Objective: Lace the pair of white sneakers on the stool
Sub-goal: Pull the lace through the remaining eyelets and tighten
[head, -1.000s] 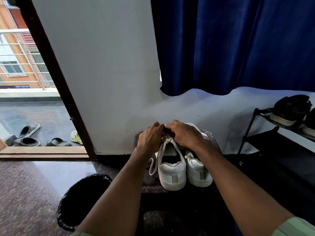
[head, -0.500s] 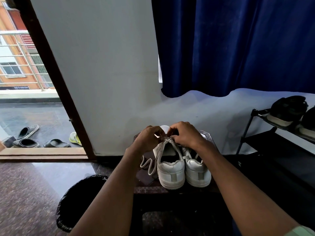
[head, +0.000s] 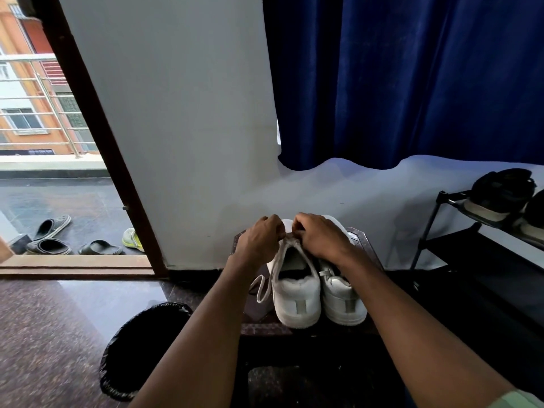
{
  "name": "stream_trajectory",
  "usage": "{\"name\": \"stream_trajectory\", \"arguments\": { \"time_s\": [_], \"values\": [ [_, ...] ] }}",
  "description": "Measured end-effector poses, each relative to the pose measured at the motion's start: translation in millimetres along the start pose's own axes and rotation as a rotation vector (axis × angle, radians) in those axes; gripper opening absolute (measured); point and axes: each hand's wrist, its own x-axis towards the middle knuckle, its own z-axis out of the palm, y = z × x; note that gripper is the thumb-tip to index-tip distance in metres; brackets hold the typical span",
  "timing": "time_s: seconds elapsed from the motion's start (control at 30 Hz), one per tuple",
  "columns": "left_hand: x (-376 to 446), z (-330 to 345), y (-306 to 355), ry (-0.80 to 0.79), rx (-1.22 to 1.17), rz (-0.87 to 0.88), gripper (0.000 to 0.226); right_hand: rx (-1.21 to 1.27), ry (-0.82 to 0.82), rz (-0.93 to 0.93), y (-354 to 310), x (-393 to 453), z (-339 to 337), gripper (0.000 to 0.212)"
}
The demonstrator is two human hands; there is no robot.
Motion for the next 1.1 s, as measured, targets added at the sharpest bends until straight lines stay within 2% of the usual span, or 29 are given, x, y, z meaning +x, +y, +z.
{"name": "stream_trajectory", "arguments": {
  "time_s": [0.13, 0.23, 0.3, 0.4, 0.5, 0.67, 0.77, 0.9, 1.0, 1.1],
  "values": [
    [0.3, -7.8, -6.6, -0.065, -0.18, 0.01, 0.012, 0.086, -0.016, 0.009, 7.9, -1.1, -8.7, 0.014],
    [-2.6, -11.3, -9.5, -0.152, -0.238, 0.008, 0.015, 0.147, -0.076, -0.003, 10.5, -6.4, -15.0, 0.019],
    [-4.4, -10.6, -11.3, -0.152, -0.272, 0.024, 0.014, 0.167, -0.084, -0.011, 10.6, -9.1, -15.2, 0.019],
    [-8.4, -7.4, -7.3, -0.097, -0.231, 0.079, 0.01, 0.08, -0.061, -0.034, 6.4, -11.0, -8.9, 0.017],
    [-13.1, -5.5, 2.8, -0.089, -0.043, 0.073, 0.017, -0.062, -0.064, -0.071, -1.0, -10.9, -2.3, 0.015],
    [-13.5, -10.1, 14.8, -0.029, 0.086, 0.009, 0.022, -0.057, 0.023, -0.066, -1.7, -11.7, -2.7, 0.007],
    [-14.0, -10.0, 14.9, -0.009, 0.071, -0.017, 0.019, -0.024, 0.056, -0.055, -2.2, -11.6, -3.7, 0.009],
    [-13.8, -18.3, 8.6, -0.09, -0.074, -0.048, 0.02, 0.045, 0.055, -0.009, -2.3, -15.3, -9.9, 0.016],
    [-17.5, -23.1, 3.2, -0.161, -0.131, -0.017, 0.009, 0.074, 0.01, -0.011, 6.0, -18.1, -19.6, 0.014],
    [-16.3, -15.4, -8.6, -0.161, -0.159, -0.003, 0.05, 0.163, -0.081, -0.03, 9.3, -23.5, -24.8, 0.02]
  ]
}}
